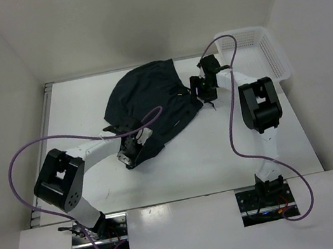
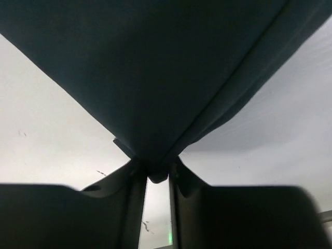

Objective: Fold and stack the shorts
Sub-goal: Move the shorts to the center of the board, then flatten the shorts out

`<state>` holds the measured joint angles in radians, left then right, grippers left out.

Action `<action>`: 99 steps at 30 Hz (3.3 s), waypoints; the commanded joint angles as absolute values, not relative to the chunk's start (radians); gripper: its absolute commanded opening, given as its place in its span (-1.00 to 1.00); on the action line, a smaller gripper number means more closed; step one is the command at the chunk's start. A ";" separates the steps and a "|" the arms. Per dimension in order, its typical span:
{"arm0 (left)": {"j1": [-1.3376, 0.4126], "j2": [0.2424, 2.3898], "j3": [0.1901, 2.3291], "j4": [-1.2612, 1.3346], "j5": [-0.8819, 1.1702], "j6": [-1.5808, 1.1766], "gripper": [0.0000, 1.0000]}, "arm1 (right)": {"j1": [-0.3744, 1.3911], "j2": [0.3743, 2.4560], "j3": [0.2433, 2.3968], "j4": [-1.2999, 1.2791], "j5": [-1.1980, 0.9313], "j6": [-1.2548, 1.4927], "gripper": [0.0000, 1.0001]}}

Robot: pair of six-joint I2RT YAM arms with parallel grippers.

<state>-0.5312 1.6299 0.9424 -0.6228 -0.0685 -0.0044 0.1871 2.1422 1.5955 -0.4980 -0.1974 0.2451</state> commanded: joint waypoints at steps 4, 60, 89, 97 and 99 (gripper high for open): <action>-0.522 1.638 0.917 -0.571 -0.078 0.000 -0.78 | 0.192 2.037 1.465 -0.508 -0.251 0.301 0.47; -0.523 1.000 0.908 -1.081 -0.087 0.000 0.25 | 0.287 1.163 1.179 -1.084 -0.517 -0.630 0.66; -0.304 1.834 1.137 -0.583 -0.123 0.000 0.37 | 0.305 2.035 1.514 -0.498 -0.011 -0.304 -0.62; -0.264 2.011 1.199 -0.436 -0.328 0.000 0.32 | 0.275 2.288 1.799 -0.528 0.170 -0.192 -0.68; -0.223 2.069 1.315 -0.411 -0.399 0.000 0.32 | 0.265 2.325 1.920 -0.512 0.218 -0.151 -0.70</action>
<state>-0.2928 1.9076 1.2636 -0.6201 -0.2420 0.0006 0.2943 2.2604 1.7779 -0.5438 0.1009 -0.2317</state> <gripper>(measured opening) 0.659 0.152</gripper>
